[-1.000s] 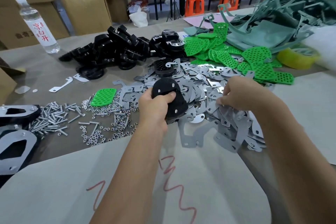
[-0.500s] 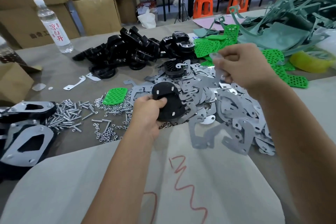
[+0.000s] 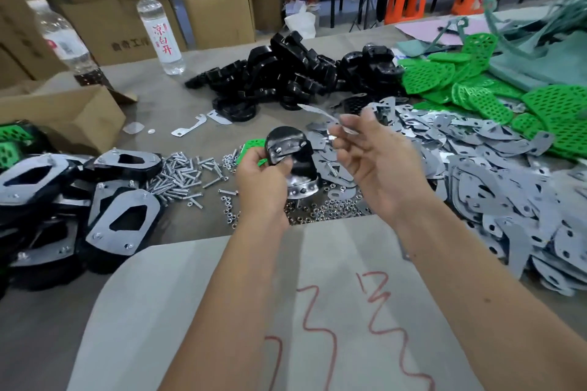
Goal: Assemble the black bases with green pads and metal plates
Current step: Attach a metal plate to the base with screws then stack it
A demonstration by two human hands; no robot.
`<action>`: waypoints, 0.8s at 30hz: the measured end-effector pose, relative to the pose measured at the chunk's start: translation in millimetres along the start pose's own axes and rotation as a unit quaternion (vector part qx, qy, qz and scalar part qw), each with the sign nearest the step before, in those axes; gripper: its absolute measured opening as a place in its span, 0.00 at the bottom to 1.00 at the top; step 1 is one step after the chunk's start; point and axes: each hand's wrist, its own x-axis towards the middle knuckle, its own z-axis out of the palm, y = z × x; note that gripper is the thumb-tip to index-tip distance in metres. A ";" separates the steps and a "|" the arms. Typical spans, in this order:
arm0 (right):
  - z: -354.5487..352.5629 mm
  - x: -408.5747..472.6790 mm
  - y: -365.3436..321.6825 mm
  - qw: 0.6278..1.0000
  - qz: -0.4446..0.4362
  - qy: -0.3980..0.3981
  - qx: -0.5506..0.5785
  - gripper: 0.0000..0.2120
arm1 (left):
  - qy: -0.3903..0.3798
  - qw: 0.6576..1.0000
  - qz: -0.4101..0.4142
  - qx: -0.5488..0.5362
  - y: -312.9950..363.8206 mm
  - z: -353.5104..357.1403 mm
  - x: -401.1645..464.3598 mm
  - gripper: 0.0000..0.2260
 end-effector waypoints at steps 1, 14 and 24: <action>-1.0 -1.6 1.8 0.999 -0.017 -0.010 -0.030 0.08 | 0.008 1.000 0.007 0.005 -1.3 0.3 0.4 0.11; 9.4 -10.0 28.5 0.969 -0.041 -0.003 -0.242 0.07 | 0.050 0.996 0.078 -0.004 -6.0 -0.4 6.7 0.11; 8.7 -8.5 26.4 0.967 0.043 0.004 -0.250 0.09 | 0.052 0.996 0.070 -0.006 -5.9 1.3 4.3 0.10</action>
